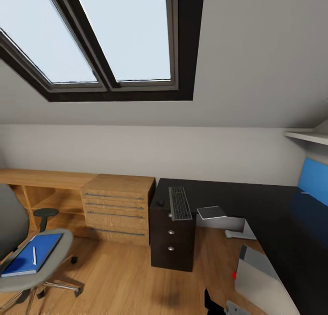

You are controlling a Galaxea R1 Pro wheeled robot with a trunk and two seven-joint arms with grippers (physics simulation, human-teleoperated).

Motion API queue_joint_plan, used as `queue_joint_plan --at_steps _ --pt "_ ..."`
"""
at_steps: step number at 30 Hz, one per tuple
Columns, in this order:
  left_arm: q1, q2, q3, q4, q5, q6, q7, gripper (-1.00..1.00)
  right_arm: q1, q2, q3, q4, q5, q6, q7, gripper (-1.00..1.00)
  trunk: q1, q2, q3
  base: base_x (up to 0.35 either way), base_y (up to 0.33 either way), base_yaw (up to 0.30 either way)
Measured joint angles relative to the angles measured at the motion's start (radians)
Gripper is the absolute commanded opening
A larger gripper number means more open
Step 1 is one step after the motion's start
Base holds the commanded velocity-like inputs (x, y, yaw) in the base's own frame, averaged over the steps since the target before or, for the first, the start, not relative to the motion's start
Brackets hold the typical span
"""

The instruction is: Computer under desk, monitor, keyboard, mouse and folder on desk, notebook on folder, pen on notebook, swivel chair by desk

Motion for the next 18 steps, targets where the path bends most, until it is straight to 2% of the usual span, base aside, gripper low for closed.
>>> queue_joint_plan --at_steps 4,10,18 --pt "0.000 0.001 0.017 0.000 0.005 0.024 -0.029 1.00 0.000 -0.001 -0.001 0.000 0.000 -0.001 0.000 1.00 -0.016 0.028 0.015 -0.200 0.057 0.012" --pt "0.000 0.001 0.039 0.000 0.017 0.058 -0.040 1.00 0.000 -0.002 -0.003 0.000 -0.001 0.000 0.000 1.00 -0.039 0.070 0.034 -0.108 0.012 0.002" --pt "-0.001 0.002 0.042 0.000 0.017 0.073 -0.042 1.00 -0.001 -0.001 -0.003 0.001 0.000 0.001 0.001 1.00 -0.069 0.125 0.058 -0.295 0.001 0.000"
